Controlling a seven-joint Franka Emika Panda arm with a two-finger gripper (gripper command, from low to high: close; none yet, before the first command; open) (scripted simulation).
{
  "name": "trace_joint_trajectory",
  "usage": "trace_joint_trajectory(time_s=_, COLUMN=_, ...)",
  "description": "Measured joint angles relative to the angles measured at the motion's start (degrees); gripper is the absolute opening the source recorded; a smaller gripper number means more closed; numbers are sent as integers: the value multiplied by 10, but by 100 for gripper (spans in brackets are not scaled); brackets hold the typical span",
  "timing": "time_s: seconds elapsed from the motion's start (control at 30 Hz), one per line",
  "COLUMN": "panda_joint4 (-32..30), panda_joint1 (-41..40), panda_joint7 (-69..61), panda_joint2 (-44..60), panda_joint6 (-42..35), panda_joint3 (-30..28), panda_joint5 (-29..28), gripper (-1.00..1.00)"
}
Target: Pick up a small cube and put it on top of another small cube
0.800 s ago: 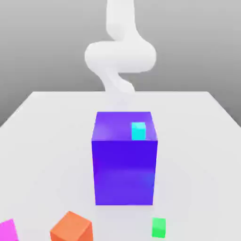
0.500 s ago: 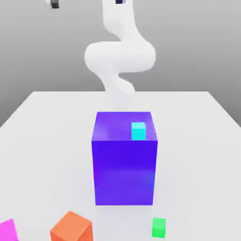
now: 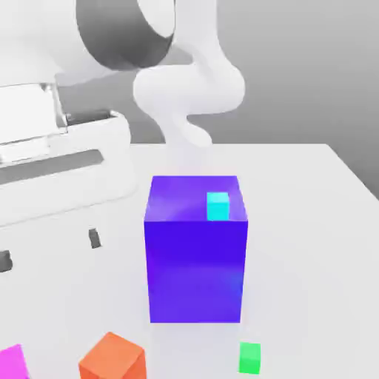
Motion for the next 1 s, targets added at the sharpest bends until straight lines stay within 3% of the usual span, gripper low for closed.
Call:
trace_joint_trajectory(time_s=0.4, panda_joint4=33, panda_joint1=-63, panda_joint7=-155, panda_joint2=186, panda_joint6=64, panda_joint3=-12, panda_joint5=-35, gripper=0)
trace_joint_trajectory(time_s=0.5, panda_joint4=47, panda_joint1=-86, panda_joint7=-182, panda_joint2=247, panda_joint6=109, panda_joint3=12, panda_joint5=-12, gripper=0)
trace_joint_trajectory(time_s=0.53, panda_joint4=50, panda_joint1=-93, panda_joint7=-189, panda_joint2=263, panda_joint6=121, panda_joint3=21, panda_joint5=-3, gripper=-100)
trace_joint_trajectory(time_s=0.77, panda_joint4=50, panda_joint1=-93, panda_joint7=-190, panda_joint2=264, panda_joint6=120, panda_joint3=21, panda_joint5=-3, gripper=-100)
trace_joint_trajectory(time_s=1.0, panda_joint4=-3, panda_joint1=-5, panda_joint7=-117, panda_joint2=158, panda_joint6=75, panda_joint3=-16, panda_joint5=-73, gripper=-100)
